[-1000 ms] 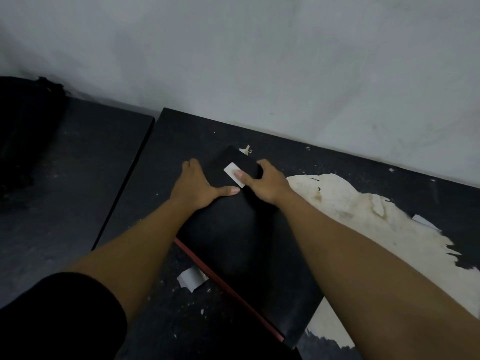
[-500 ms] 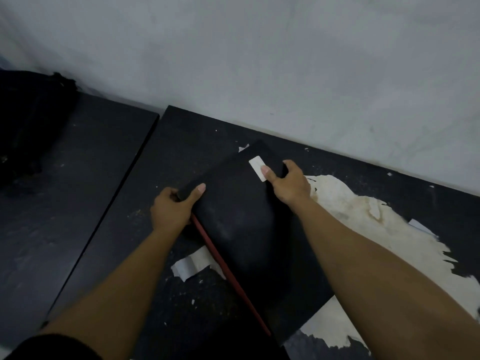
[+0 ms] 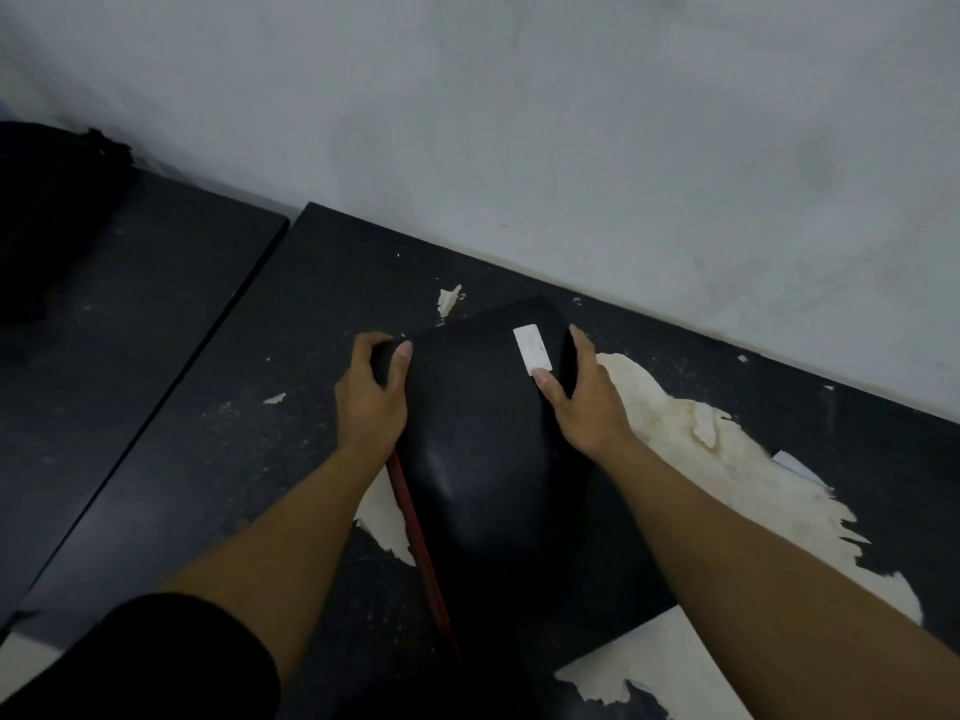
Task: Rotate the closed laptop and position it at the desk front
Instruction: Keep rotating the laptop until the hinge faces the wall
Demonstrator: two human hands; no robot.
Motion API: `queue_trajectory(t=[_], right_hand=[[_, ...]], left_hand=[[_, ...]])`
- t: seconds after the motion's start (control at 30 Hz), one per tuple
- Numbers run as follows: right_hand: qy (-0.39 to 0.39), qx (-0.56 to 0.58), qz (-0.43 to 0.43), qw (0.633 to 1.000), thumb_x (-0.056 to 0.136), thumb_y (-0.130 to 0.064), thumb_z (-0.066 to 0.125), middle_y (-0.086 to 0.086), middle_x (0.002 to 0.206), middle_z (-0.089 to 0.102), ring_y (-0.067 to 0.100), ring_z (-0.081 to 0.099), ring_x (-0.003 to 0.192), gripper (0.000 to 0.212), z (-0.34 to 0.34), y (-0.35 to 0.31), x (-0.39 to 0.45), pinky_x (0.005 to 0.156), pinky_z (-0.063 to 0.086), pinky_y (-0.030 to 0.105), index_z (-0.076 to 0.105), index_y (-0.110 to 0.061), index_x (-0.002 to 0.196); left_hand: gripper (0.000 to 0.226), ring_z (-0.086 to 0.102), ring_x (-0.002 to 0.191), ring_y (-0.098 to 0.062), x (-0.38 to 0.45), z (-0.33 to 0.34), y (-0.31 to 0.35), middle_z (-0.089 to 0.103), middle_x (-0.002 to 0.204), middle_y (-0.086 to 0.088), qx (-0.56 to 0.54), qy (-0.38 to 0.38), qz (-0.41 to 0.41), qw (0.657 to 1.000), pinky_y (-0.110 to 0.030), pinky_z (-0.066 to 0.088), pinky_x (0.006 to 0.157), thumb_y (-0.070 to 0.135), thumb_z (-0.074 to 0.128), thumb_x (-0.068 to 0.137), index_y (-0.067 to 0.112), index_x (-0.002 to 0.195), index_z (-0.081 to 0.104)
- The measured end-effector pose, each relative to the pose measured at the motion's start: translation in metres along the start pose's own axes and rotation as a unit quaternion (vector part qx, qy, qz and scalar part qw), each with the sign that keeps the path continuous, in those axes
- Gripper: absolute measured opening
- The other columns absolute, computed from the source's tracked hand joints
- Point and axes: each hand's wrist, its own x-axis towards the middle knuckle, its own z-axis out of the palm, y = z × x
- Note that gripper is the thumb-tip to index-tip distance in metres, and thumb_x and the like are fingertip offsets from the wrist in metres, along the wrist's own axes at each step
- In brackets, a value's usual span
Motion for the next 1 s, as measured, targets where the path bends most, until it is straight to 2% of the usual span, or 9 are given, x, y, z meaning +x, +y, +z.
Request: queue_trajectory(t=[0.1,0.2,0.37,0.5,0.57,0.67,0.77,0.9,1.0], right_hand=[[-0.021,-0.051,-0.026,0.998,0.104,-0.052,0.052,0.021,0.144,0.047,0.035,0.047,0.133,0.074,-0.009,0.004,0.001,0.107,0.038,0.045,0.013,-0.036,0.165],[-0.003,-0.166,-0.074,0.983,0.107,-0.047,0.047,0.023,0.141,0.037,0.038,0.042,0.127,0.069,-0.015,0.001,0.002,0.106,0.040,0.050,0.015,-0.032,0.166],[0.052,-0.313,-0.216,0.923,0.103,-0.055,0.040,0.022,0.162,0.027,0.040,0.028,0.148,0.068,-0.019,-0.016,0.026,0.115,0.023,0.060,0.025,-0.034,0.165],[-0.046,-0.357,-0.322,0.876,0.103,-0.062,0.028,0.015,0.164,0.030,0.034,0.022,0.154,0.067,-0.016,-0.052,0.048,0.119,0.014,0.058,0.012,-0.044,0.165],[-0.093,-0.365,-0.359,0.854,0.104,-0.062,0.027,0.018,0.154,0.039,0.032,0.032,0.148,0.065,-0.016,-0.064,0.059,0.119,0.015,0.054,0.011,-0.044,0.165],[-0.121,-0.363,-0.373,0.845,0.102,-0.069,0.031,0.016,0.136,0.042,0.029,0.048,0.124,0.068,-0.022,-0.067,0.070,0.108,0.030,0.045,0.011,-0.048,0.164],[-0.129,-0.360,-0.382,0.841,0.096,-0.078,0.032,0.014,0.133,0.042,0.026,0.048,0.116,0.078,-0.028,-0.058,0.074,0.097,0.034,0.038,0.006,-0.049,0.164],[-0.124,-0.380,-0.387,0.831,0.085,-0.091,0.035,0.013,0.127,0.047,0.024,0.048,0.107,0.100,-0.030,-0.041,0.070,0.095,0.035,0.036,0.003,-0.043,0.166],[-0.093,-0.379,-0.378,0.839,0.082,-0.095,0.035,0.012,0.118,0.048,0.025,0.048,0.102,0.103,-0.029,-0.031,0.067,0.092,0.036,0.038,0.007,-0.042,0.166]], left_hand=[[0.030,0.058,0.095,0.011,0.006,0.007,0.006,0.067,0.105,0.011,0.004,-0.001,0.011,1.000,0.001,0.039,0.072,0.050,0.060,0.102,0.025,0.118,0.060],[0.031,0.058,0.097,0.012,0.014,0.012,0.009,0.067,0.105,0.013,0.006,-0.003,0.022,1.000,0.001,0.039,0.075,0.051,0.062,0.101,0.025,0.118,0.063],[0.029,0.060,0.097,0.011,0.027,0.018,0.014,0.066,0.104,0.018,0.005,-0.017,0.051,0.999,-0.008,0.045,0.079,0.049,0.064,0.100,0.026,0.117,0.065],[0.027,0.062,0.095,0.011,0.037,0.025,0.022,0.067,0.102,0.020,0.004,-0.035,0.085,0.996,-0.008,0.047,0.076,0.045,0.066,0.100,0.023,0.115,0.067],[0.024,0.061,0.093,0.015,0.042,0.026,0.025,0.066,0.100,0.021,0.003,-0.046,0.106,0.993,-0.004,0.045,0.074,0.040,0.067,0.101,0.020,0.114,0.068],[0.023,0.063,0.093,0.010,0.049,0.029,0.027,0.066,0.099,0.020,0.001,-0.071,0.123,0.990,-0.006,0.047,0.073,0.040,0.066,0.101,0.020,0.113,0.068],[0.023,0.066,0.094,0.002,0.058,0.033,0.027,0.069,0.102,0.017,0.003,-0.107,0.140,0.984,-0.012,0.051,0.075,0.043,0.067,0.101,0.023,0.112,0.067],[0.025,0.064,0.099,0.007,0.069,0.041,0.028,0.069,0.104,0.020,0.022,-0.154,0.150,0.976,-0.009,0.049,0.079,0.044,0.068,0.099,0.024,0.113,0.069],[0.024,0.063,0.100,0.011,0.073,0.047,0.029,0.068,0.106,0.022,0.021,-0.179,0.151,0.972,-0.010,0.048,0.080,0.042,0.069,0.099,0.022,0.113,0.069]])
